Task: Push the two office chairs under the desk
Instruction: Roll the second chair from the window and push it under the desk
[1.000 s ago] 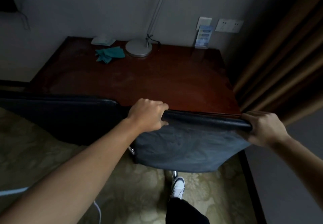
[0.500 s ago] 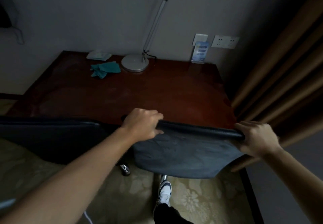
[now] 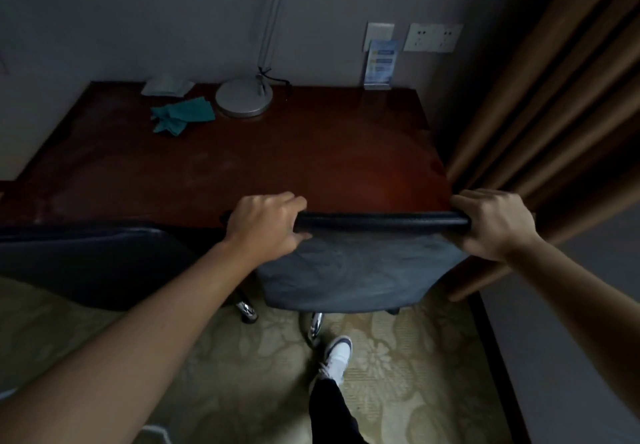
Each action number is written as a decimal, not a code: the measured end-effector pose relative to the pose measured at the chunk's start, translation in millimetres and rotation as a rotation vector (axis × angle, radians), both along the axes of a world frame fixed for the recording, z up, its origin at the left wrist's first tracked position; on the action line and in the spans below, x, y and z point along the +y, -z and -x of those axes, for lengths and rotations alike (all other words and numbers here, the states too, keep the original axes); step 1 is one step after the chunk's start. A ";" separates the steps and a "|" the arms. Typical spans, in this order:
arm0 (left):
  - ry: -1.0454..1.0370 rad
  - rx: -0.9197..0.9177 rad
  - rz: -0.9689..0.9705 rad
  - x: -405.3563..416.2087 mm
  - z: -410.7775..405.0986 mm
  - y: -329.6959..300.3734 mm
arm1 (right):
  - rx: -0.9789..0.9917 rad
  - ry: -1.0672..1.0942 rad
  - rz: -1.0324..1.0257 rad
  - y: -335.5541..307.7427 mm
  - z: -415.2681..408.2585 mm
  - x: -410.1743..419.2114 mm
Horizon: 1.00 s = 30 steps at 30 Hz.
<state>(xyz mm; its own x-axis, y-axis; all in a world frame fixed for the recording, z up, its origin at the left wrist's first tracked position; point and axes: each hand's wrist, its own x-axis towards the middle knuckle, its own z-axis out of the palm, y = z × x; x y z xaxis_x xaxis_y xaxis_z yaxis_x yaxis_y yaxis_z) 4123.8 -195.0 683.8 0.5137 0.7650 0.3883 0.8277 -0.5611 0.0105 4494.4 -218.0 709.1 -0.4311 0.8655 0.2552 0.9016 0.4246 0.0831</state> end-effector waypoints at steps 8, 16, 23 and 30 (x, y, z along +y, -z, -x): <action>-0.053 0.004 0.046 -3.1 -5.5 -4.3 | 0.003 -0.007 -0.021 5.4 -4.7 4.4; -0.208 -0.011 0.171 -15.1 -12.1 -11.6 | 0.008 -0.010 -0.005 5.3 -4.6 -0.6; -0.402 -0.013 0.201 -38.6 -30.9 -14.0 | -0.009 -0.032 -0.028 7.1 -7.7 -7.1; -0.616 0.083 0.327 -92.8 -69.6 -24.5 | -0.015 0.085 0.062 4.8 -0.4 -31.2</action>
<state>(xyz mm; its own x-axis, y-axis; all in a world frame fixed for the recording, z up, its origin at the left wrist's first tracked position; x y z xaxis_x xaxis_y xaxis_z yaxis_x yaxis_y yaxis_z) 4193.3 -287.9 708.3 -0.0331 0.9972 0.0673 0.9993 0.0317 0.0214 4494.7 -249.2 704.4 -0.3591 0.9130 0.1937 0.9333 0.3516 0.0729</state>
